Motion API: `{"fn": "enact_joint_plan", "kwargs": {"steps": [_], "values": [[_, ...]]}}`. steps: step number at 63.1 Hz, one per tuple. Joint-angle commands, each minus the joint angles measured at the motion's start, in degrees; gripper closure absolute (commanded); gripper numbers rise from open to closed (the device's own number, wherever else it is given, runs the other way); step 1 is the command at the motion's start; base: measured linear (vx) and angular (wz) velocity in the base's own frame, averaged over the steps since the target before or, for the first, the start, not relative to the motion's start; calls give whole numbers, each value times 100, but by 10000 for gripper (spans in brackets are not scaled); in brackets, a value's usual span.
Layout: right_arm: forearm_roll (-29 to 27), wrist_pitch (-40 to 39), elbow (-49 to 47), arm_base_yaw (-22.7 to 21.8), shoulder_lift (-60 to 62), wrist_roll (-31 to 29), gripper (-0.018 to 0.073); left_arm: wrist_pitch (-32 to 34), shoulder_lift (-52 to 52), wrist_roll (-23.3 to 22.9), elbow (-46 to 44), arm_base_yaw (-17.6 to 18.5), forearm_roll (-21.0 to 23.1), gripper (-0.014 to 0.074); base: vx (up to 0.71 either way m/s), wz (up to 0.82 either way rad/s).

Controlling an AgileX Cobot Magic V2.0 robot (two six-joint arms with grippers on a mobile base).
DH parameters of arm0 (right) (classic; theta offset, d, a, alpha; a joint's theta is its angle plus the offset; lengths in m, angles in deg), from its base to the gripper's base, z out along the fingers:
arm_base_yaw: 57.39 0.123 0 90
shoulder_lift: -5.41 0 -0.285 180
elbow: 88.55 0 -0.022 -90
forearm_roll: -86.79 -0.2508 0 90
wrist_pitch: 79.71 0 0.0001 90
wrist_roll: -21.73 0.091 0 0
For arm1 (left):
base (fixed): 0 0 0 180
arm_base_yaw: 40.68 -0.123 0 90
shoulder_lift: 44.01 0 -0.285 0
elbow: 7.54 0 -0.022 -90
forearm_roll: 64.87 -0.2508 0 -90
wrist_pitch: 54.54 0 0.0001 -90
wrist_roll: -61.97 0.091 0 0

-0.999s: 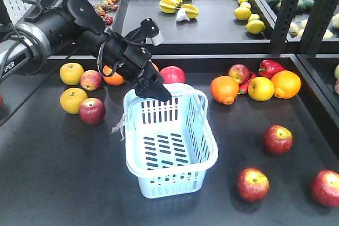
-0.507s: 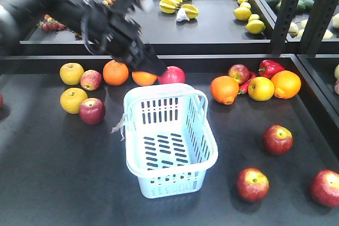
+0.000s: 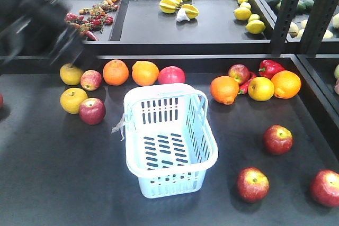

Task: Pick three apples into basket with both arms

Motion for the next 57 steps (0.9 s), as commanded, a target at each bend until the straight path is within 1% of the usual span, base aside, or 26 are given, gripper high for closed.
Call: {"fn": "enact_joint_plan", "kwargs": {"steps": [1, 5, 11, 18, 25, 31, 36, 43, 51, 57], "values": [[16, -421, 49, -29, 49, -65, 563, 334, -1046, -31, 892, 21, 145, 605, 0, 0], [16, -421, 49, -29, 49, -65, 563, 804, -1649, -17, 1746, 21, 145, 605, 0, 0], [16, -421, 49, -29, 49, -65, 563, 1715, -2588, -30, 2954, 21, 151, 605, 0, 0], [16, -421, 49, -29, 49, -65, 563, 2539, -3584, -287, 4271, 21, 151, 605, 0, 0], [16, -421, 49, -29, 49, -65, 563, 3141, -4582, -590, 5476, 21, 151, 605, 0, 0], [16, -421, 49, -29, 49, -65, 563, 3603, -5285, -700, 6258, 21, 144, 605, 0, 0], [16, -421, 49, -29, 49, -65, 563, 3968, -5750, -689, 6795, 21, 52, 605, 0, 0], [16, -421, 49, -29, 49, -65, 563, 4375, -6152, -682, 7379, 21, -231, 605, 0, 0], [16, -421, 49, -29, 49, -65, 563, 4745, -6255, -682, 7621, 21, -283, 605, 0, 0], [-26, -472, 49, -29, 49, -8, 563, 4810, -6255, -682, 7621, 21, -291, 605, 0, 0]]}}
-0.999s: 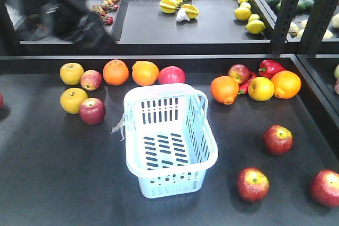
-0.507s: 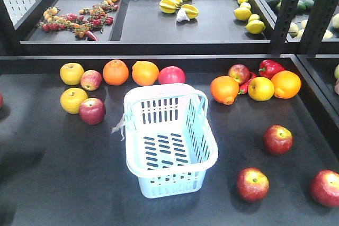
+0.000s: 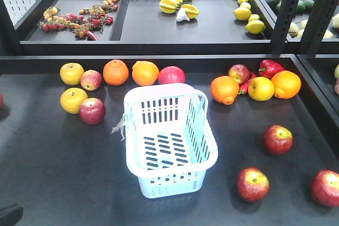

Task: Pick three apples into basket with both arms

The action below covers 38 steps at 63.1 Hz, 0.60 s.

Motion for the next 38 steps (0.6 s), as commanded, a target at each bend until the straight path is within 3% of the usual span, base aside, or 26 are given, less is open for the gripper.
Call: {"fn": "enact_joint_plan", "kwargs": {"steps": [1, 11, 17, 32, 38], "values": [[-58, -531, 49, -29, 49, 63, 563, 550, 36, -60, -139, 21, 59, 605, 0, 0], [-1068, -1461, 49, -29, 49, 1193, 563, 539, 36, -60, -139, 21, 77, 605, 0, 0], [-1566, -1969, 49, -29, 49, 1580, 563, 545, 36, -60, -139, 21, 82, 605, 0, 0], [-3014, -2930, -1, -29, 49, 1983, 563, 545, 36, -60, -139, 21, 95, 605, 0, 0], [-3104, -2475, -437, -29, 49, 1987, 563, 545, 36, -60, -139, 21, 95, 605, 0, 0]]}}
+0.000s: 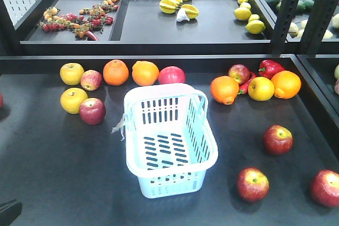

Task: Pick three apples into basket with both arms

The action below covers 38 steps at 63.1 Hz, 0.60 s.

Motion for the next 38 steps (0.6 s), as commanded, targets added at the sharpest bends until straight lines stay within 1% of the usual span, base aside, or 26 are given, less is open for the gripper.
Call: {"fn": "enact_joint_plan", "kwargs": {"steps": [1, 6, 13, 20, 24, 28, 32, 35, 38], "values": [[-58, 65, -512, -29, 45, -93, 563, 429, 39, -59, -156, 21, 100, 605, 0, 0], [371, 1050, -1182, -29, -59, -558, 561, 429, 39, -59, -156, 21, 100, 605, 0, 0], [1001, 2981, -2515, -29, -640, -1359, 561, 429, 39, -59, -156, 21, 100, 604, 0, 0], [1488, 4440, -3752, -29, -1328, -1865, 555, 429, 39, -59, -156, 21, 100, 604, 0, 0], [1691, 5046, -4330, -29, -1771, -2033, 533, 429, 39, -59, -156, 21, 100, 604, 0, 0], [1855, 5445, -4754, -29, -2110, -2134, 477, 429, 39, -64, -156, 21, 100, 604, 0, 0], [1961, 5565, -4980, -29, -2368, -2149, 399, 429, 39, -64, -156, 21, 106, 604, 0, 0], [2022, 5568, -5043, -29, -2493, -2157, 307, 429, 39, -89, -156, 21, 106, 604, 0, 0], [2091, 5489, -5043, -29, -2593, -2187, 186, 429, 39, -89, -156, 21, 106, 604, 0, 0]]}}
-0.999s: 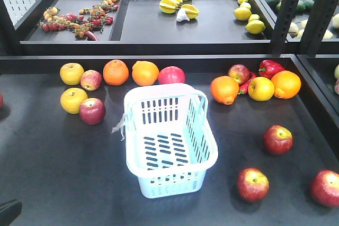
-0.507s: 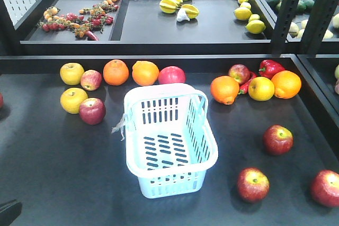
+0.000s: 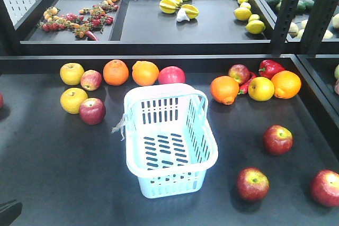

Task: Pick three apples into basket with both arms

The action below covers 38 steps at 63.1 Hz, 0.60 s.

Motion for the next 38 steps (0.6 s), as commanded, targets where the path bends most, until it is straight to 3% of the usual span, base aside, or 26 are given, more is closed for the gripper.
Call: {"fn": "enact_joint_plan", "kwargs": {"steps": [1, 8, 13, 29, 38], "values": [[240, -323, -233, -29, -332, -123, 156, 429, 39, -76, -156, 21, 100, 604, 0, 0], [441, -430, -233, -29, -508, -84, -63, 429, 39, -76, -156, 21, 100, 604, 0, 0], [316, -342, -233, -29, -598, -52, -148, 429, 39, -76, -156, 21, 100, 604, 0, 0], [-142, 1062, -943, -29, -1728, -555, -155, 434, 39, -77, -156, 21, 100, 604, 0, 0], [-1232, 2251, -1562, -29, -2852, -1666, -131, 434, 39, -77, -156, 21, 100, 604, 0, 0]]}}
